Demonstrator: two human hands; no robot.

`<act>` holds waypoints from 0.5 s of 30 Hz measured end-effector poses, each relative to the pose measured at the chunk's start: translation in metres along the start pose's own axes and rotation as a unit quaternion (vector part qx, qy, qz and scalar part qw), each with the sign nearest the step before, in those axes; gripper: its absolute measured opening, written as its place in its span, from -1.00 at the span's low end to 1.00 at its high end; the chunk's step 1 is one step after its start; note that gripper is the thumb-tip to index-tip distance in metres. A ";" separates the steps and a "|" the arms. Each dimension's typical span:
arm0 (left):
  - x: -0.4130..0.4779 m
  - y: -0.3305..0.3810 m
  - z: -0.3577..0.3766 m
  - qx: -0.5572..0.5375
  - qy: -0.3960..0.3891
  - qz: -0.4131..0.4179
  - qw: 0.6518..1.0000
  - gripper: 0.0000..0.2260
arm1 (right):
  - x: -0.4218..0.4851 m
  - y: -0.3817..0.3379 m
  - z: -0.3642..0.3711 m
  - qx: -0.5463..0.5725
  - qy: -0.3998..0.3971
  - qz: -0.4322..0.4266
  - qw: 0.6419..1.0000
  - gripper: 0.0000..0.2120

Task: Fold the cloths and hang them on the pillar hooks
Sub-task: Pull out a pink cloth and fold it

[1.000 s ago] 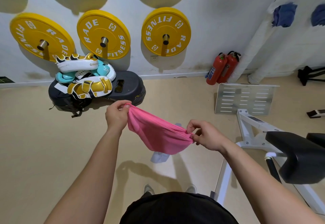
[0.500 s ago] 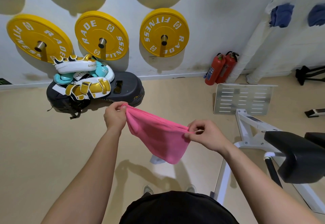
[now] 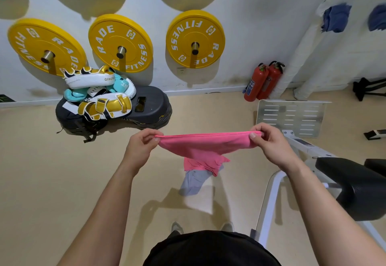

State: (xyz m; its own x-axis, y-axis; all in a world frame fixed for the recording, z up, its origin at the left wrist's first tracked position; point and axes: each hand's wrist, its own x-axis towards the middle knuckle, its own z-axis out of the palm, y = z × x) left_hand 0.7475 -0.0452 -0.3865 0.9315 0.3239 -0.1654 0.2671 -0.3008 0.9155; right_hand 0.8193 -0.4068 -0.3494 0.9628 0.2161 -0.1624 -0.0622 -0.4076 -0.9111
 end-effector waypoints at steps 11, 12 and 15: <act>0.023 -0.002 0.024 0.203 0.127 -0.051 0.969 -0.76 | 0.002 -0.023 0.019 0.081 -0.071 -0.012 0.994 -0.90; 0.022 -0.005 0.027 0.233 0.087 -0.065 0.966 -0.76 | 0.004 -0.023 0.019 0.072 -0.052 -0.010 0.996 -0.90; 0.014 -0.004 0.046 0.198 -0.004 -0.030 0.980 -0.77 | 0.014 -0.010 0.018 -0.065 0.129 0.000 0.989 -0.93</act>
State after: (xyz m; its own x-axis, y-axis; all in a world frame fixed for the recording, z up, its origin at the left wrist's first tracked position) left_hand 0.7707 -0.0804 -0.4093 0.9124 0.3457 -0.2191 0.3954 -0.6067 0.6896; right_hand 0.8283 -0.3839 -0.3496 0.9989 -0.0116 -0.0456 -0.0449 -0.5218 -0.8519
